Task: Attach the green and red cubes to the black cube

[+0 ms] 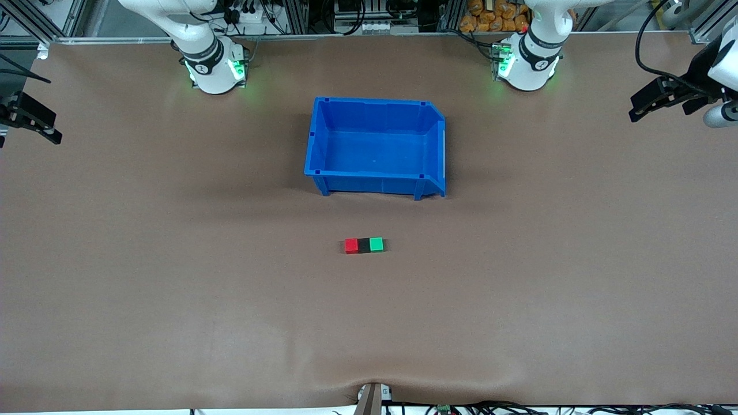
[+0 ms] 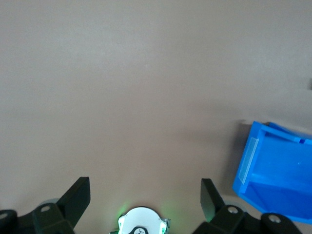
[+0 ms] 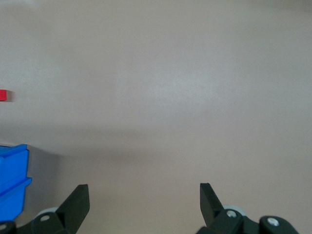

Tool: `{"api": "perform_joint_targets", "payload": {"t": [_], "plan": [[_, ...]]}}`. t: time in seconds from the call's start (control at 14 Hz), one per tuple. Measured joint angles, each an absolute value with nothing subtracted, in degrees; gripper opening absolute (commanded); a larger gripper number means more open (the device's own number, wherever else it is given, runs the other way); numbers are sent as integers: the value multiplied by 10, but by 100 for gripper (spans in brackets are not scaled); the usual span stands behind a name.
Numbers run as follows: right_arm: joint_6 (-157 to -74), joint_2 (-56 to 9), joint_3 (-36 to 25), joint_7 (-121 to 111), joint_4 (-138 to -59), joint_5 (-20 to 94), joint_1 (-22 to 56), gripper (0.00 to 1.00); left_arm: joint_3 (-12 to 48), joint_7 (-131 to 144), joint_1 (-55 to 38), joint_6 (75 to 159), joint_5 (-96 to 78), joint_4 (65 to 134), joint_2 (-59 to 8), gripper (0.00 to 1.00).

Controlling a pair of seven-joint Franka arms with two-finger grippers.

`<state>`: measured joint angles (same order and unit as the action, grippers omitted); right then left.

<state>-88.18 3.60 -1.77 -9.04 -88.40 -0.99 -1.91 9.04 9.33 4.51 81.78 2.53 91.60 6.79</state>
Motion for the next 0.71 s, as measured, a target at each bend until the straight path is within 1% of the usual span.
{"api": "perform_joint_targets", "payload": {"t": [0.71], "plan": [[-882, 35, -18, -91, -876, -14, -5, 100, 88, 59, 47, 814, 25, 902, 70, 100]]}}
